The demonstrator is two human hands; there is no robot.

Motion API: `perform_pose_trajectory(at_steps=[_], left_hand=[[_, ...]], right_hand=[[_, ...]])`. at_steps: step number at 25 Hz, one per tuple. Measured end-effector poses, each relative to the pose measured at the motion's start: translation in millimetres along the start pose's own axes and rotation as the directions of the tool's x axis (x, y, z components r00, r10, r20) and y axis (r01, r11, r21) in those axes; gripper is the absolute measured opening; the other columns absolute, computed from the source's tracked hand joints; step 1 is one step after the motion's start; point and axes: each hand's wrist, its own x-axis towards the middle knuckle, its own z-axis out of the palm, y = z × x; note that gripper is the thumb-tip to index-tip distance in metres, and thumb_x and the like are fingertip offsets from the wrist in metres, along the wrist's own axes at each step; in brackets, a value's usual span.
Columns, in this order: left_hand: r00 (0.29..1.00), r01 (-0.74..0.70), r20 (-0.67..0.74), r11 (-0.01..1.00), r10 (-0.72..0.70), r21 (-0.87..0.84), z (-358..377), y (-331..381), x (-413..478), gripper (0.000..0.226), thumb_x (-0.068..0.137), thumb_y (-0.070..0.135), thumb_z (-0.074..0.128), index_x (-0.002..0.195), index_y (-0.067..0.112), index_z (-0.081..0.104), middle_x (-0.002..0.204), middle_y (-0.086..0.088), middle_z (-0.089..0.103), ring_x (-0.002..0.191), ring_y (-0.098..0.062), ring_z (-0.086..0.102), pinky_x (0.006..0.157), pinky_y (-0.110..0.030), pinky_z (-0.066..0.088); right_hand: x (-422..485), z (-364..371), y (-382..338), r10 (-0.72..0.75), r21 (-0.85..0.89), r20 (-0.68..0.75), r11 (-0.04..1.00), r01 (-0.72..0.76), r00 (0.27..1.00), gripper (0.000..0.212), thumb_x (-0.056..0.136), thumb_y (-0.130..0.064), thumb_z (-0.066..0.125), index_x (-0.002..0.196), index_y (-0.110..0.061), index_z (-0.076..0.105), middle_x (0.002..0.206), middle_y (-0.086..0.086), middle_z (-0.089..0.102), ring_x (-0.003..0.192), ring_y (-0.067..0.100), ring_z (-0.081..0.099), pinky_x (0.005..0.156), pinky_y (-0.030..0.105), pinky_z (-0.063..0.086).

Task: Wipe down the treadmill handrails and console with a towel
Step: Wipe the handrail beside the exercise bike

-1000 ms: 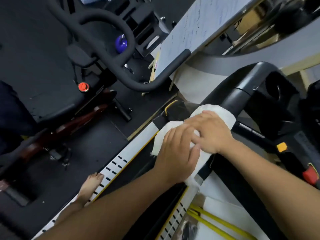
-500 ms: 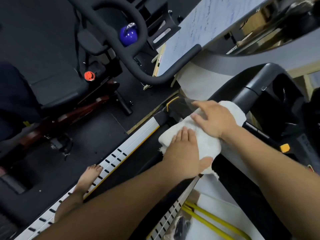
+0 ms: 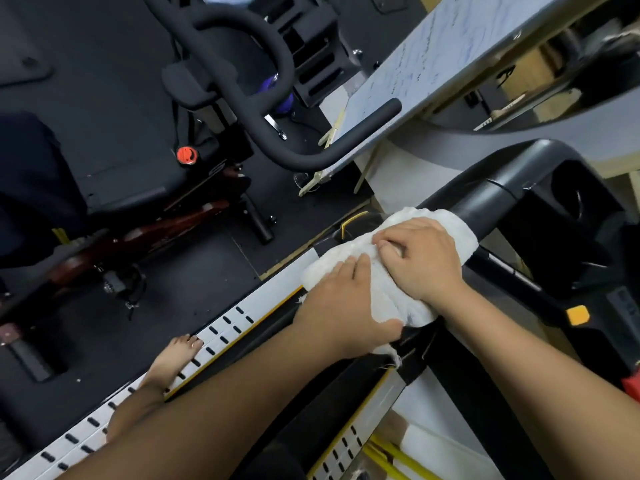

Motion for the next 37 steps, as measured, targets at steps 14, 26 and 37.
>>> perform_pose_trajectory(at_steps=[14, 26, 37], left_hand=[[0.932, 0.201, -0.348, 0.653, 0.103, 0.730, 72, 7, -90, 0.085, 0.072, 0.014, 0.040, 0.150, -0.005, 0.014, 0.155, -0.028, 0.027, 0.137, -0.046, 0.037, 0.108, -0.050, 0.039], [0.922, 0.149, -0.373, 0.788, 0.108, 0.597, 50, 24, -28, 0.084, 0.082, 0.045, 0.060, 0.148, 0.003, 0.028, 0.140, -0.009, 0.043, 0.118, -0.027, 0.052, 0.093, -0.033, 0.039], [0.947, 0.108, -0.320, 0.924, 0.017, 0.367, 27, 35, -2, 0.086, 0.080, 0.050, 0.062, 0.148, 0.015, 0.023, 0.150, -0.001, 0.034, 0.138, -0.021, 0.038, 0.096, -0.031, 0.040]], right_hand=[[-97, 22, 18, -0.479, -0.018, -0.191, 0.874, 0.485, 0.857, 0.047, 0.095, -0.036, 0.039, 0.136, -0.018, 0.053, 0.143, 0.000, 0.051, 0.136, 0.022, 0.041, 0.115, 0.047, 0.025], [-46, 12, 15, -0.288, -0.083, -0.130, 0.957, 0.279, 0.949, 0.045, 0.094, -0.039, 0.025, 0.105, -0.029, 0.067, 0.115, -0.008, 0.066, 0.115, 0.021, 0.054, 0.109, 0.043, 0.027], [-9, 0, 16, -0.276, -0.125, 0.059, 0.951, 0.282, 0.959, 0.052, 0.092, -0.044, 0.016, 0.086, -0.031, 0.065, 0.100, -0.010, 0.069, 0.102, 0.017, 0.058, 0.094, 0.033, 0.031]])
